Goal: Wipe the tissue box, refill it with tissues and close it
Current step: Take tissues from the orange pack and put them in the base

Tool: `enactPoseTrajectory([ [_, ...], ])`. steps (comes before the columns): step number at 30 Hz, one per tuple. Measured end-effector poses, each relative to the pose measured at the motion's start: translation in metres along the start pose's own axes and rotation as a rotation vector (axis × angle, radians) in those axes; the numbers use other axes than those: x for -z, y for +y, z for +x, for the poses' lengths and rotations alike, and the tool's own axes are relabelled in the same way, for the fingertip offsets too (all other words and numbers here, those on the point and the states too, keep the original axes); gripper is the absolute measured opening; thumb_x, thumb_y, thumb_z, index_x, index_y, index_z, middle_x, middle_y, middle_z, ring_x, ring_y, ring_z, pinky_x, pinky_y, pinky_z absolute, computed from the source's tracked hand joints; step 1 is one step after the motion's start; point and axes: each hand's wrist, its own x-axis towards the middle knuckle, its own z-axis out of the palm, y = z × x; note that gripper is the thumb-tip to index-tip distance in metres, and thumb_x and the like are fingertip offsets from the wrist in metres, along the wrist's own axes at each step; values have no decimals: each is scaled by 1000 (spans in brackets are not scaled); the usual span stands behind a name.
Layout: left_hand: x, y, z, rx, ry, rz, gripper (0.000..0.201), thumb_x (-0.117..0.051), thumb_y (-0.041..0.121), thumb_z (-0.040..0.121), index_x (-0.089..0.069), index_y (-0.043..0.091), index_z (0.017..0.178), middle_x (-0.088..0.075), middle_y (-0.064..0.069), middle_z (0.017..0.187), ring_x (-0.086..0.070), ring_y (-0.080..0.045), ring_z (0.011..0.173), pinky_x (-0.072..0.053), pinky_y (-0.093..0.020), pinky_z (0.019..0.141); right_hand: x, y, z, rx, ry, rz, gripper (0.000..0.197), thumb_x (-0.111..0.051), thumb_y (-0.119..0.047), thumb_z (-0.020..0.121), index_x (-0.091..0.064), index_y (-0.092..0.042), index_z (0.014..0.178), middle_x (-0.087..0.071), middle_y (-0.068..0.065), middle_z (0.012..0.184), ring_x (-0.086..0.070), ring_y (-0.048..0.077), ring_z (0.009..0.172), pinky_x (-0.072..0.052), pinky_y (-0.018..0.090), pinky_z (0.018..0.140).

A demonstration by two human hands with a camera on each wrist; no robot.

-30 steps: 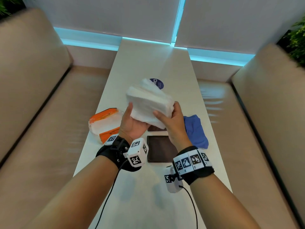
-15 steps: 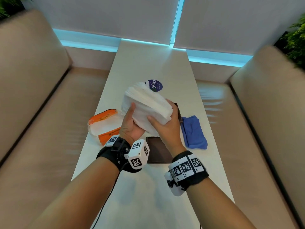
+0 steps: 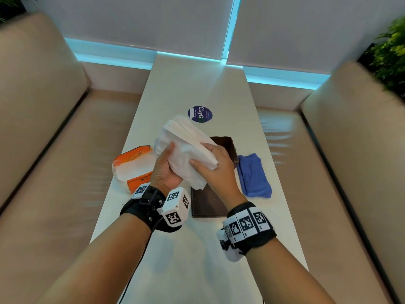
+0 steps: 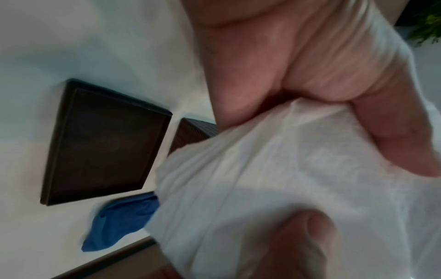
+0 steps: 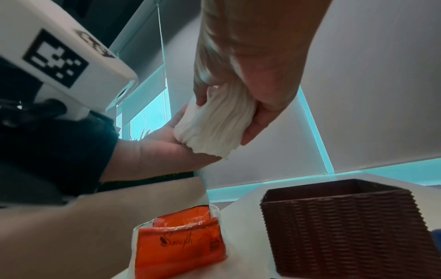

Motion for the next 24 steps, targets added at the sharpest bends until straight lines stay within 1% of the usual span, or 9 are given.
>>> enactPoseTrajectory([
  [3, 0, 0, -2, 4, -11, -15, 61, -92, 32, 47, -75, 8, 100, -72, -16, 102, -70, -28, 92, -59, -34, 66, -1, 2, 4, -52, -45, -68, 53, -77, -31, 75, -57, -22, 123, -50, -3, 123, -49, 9, 114, -41, 24, 100],
  [5, 0, -1, -3, -5, 10, -28, 66, -93, 31, 47, -72, 6, 105, -70, -17, 105, -68, -30, 96, -59, -35, 67, -4, 4, 7, -67, -77, -156, 49, -71, -42, 75, -59, -25, 119, -53, 2, 128, -51, 15, 117, -44, 31, 103],
  [8, 1, -4, -4, -46, 85, -22, 93, -92, 36, 49, -51, 8, 128, -59, -16, 122, -56, -32, 113, -55, -47, 88, -3, 0, 9, -71, -73, -193, 24, -68, -33, 78, -68, -26, 101, -54, 3, 123, -54, 14, 113, -48, 29, 98],
  [11, -2, -6, -9, -61, 42, -23, 106, -89, 41, 52, -39, 10, 140, -51, -17, 133, -47, -34, 124, -39, -51, 105, -1, -3, 8, -73, 21, -32, 17, -72, -21, 75, -69, -20, 92, -51, 8, 124, -51, 9, 107, -43, 11, 93],
  [14, -1, -7, -9, -58, 54, -27, 118, -89, 41, 52, -30, 8, 148, -35, -20, 149, -34, -37, 138, -31, -53, 112, -2, -7, 7, -103, 14, 96, 18, -73, -25, 72, -61, -35, 80, -52, 12, 121, -53, 15, 109, -45, 22, 96],
  [16, 0, -6, -8, -54, 42, -28, 115, -89, 40, 54, -31, 7, 147, -37, -21, 148, -36, -38, 137, -34, -52, 110, -3, -7, 6, -130, 19, 127, 25, -75, -27, 71, -58, -40, 83, -52, 11, 124, -54, 22, 116, -46, 39, 103],
  [18, -4, -6, -10, -24, 36, -40, 100, -89, 36, 52, -46, 5, 136, -56, -21, 130, -55, -36, 119, -50, -48, 97, -2, -8, 6, -154, 8, 163, 37, -77, -34, 66, -54, -44, 93, -51, 10, 127, -53, 22, 118, -46, 45, 102],
  [21, -4, -9, -10, 21, 30, -75, 87, -89, 33, 50, -55, 3, 123, -67, -20, 112, -67, -32, 100, -57, -42, 81, -2, -8, 4, -121, -27, 174, 60, -81, -22, 68, -47, -43, 112, -49, 3, 131, -49, 15, 121, -44, 41, 106],
  [24, -3, -9, -7, -26, 109, -64, 86, -83, 37, 62, -50, 5, 134, -58, -21, 129, -59, -35, 115, -51, -47, 92, 4, -10, 2, -80, 99, 202, 77, -81, -11, 69, -38, -29, 130, -47, 4, 131, -47, 13, 119, -41, 28, 107],
])
